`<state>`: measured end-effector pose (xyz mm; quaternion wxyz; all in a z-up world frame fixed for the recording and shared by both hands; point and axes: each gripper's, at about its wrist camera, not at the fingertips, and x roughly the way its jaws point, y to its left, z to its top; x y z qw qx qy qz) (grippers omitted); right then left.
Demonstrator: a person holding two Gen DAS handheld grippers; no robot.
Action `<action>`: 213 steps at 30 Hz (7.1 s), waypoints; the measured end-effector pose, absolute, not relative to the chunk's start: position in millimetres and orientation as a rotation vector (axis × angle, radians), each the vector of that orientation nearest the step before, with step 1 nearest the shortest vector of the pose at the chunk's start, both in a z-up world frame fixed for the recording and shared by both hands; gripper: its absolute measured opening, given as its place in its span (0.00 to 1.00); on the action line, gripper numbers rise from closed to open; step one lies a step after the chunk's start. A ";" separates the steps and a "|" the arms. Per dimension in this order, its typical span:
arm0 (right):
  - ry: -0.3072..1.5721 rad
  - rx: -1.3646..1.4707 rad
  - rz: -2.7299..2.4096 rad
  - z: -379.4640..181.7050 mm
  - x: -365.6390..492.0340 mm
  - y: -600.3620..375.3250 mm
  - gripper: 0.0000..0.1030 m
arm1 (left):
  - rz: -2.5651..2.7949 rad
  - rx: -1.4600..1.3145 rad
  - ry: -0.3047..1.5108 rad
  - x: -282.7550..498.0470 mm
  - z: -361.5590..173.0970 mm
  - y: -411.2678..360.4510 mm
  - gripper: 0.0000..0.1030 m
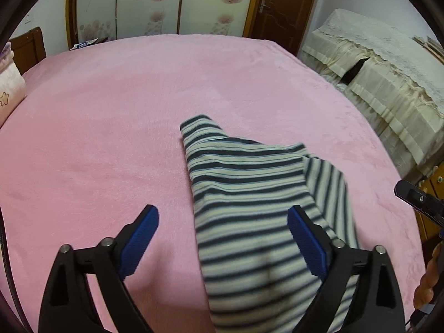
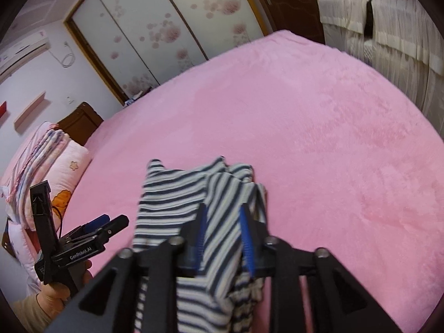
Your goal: Fold small clothes
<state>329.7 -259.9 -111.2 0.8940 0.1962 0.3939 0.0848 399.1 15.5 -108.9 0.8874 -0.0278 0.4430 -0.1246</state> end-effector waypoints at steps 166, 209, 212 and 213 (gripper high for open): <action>0.953 0.183 0.369 -59.3 358.4 44.8 0.45 | 0.042 -0.116 0.819 352.9 -6.9 264.0 0.99; 0.779 0.093 0.072 45.7 -1.5 -82.6 0.69 | -0.056 -0.100 0.794 2.1 82.6 61.3 0.99; 0.771 0.074 0.064 47.2 -3.8 -77.3 0.70 | -0.059 -0.097 0.794 1.0 84.8 61.9 0.99; 0.769 0.070 0.062 47.1 -4.9 -75.6 0.70 | -0.062 -0.096 0.791 -0.5 86.3 61.9 0.99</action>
